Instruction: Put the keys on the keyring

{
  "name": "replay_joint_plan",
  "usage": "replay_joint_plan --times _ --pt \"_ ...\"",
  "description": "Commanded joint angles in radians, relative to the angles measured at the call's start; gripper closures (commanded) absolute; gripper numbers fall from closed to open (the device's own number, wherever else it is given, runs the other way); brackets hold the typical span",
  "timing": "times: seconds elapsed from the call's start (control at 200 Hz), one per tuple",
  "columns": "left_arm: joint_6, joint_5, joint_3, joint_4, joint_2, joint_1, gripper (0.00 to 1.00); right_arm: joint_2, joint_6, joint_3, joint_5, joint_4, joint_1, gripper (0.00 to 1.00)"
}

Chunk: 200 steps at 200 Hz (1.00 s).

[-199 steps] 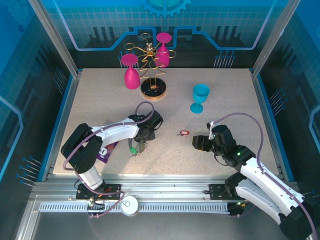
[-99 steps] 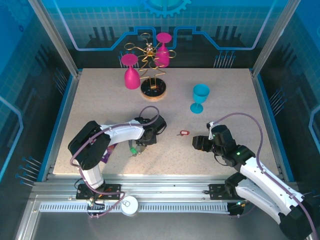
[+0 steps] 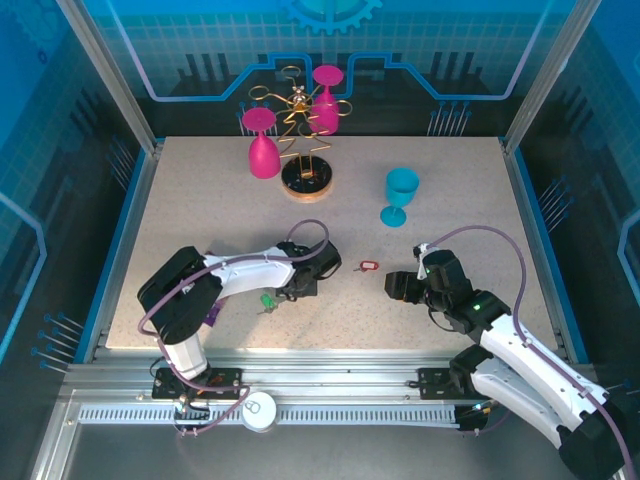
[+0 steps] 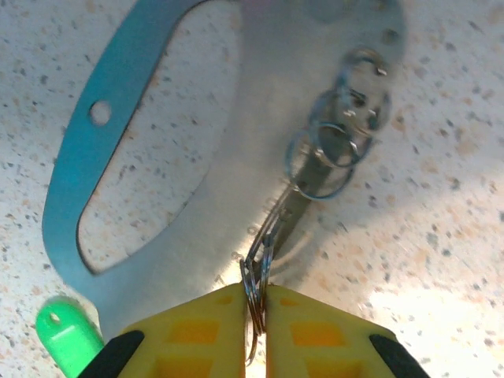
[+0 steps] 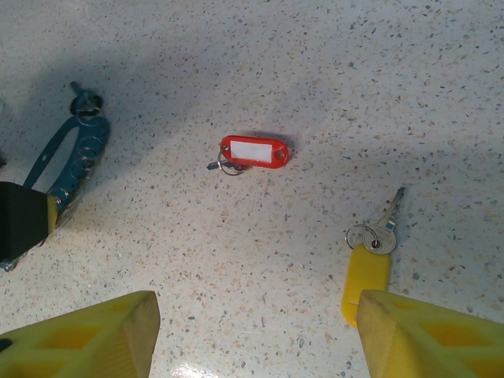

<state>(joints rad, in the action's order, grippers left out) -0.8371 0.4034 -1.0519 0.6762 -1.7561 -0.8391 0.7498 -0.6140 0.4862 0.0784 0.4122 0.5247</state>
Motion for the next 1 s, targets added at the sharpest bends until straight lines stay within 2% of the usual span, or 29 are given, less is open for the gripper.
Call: replay_joint_plan --times 0.0,0.195,0.235,0.34,0.425,0.53,0.65,0.815,0.996 --pt "0.02 -0.028 0.017 0.01 0.044 -0.043 0.87 -0.012 -0.012 0.02 0.007 0.023 0.012 0.32" --pt "0.067 -0.135 0.074 -0.055 0.109 -0.075 0.87 -0.017 -0.012 0.021 0.012 0.037 0.012 0.32" --pt "0.071 -0.144 0.09 -0.062 0.134 -0.075 0.84 -0.019 -0.012 0.019 0.014 0.037 0.012 0.32" --pt "0.07 -0.142 0.117 -0.07 0.201 -0.075 0.67 -0.02 -0.013 0.018 0.013 0.036 0.011 0.32" --pt "0.058 -0.14 0.124 -0.061 0.247 -0.075 0.62 -0.02 -0.014 0.021 0.014 0.036 0.013 0.32" --pt "0.026 -0.145 0.128 -0.007 0.285 -0.081 0.61 -0.02 -0.014 0.031 0.014 0.045 0.012 0.32" --pt "-0.021 -0.128 0.144 0.067 0.306 -0.13 0.61 -0.026 -0.015 0.028 0.017 0.048 0.012 0.32" --pt "-0.107 -0.079 0.137 0.131 0.275 -0.147 0.65 -0.023 -0.013 0.02 0.017 0.03 0.013 0.32" --pt "-0.172 -0.057 0.06 0.112 0.205 -0.147 0.64 -0.015 -0.009 0.032 0.011 0.045 0.012 0.32"
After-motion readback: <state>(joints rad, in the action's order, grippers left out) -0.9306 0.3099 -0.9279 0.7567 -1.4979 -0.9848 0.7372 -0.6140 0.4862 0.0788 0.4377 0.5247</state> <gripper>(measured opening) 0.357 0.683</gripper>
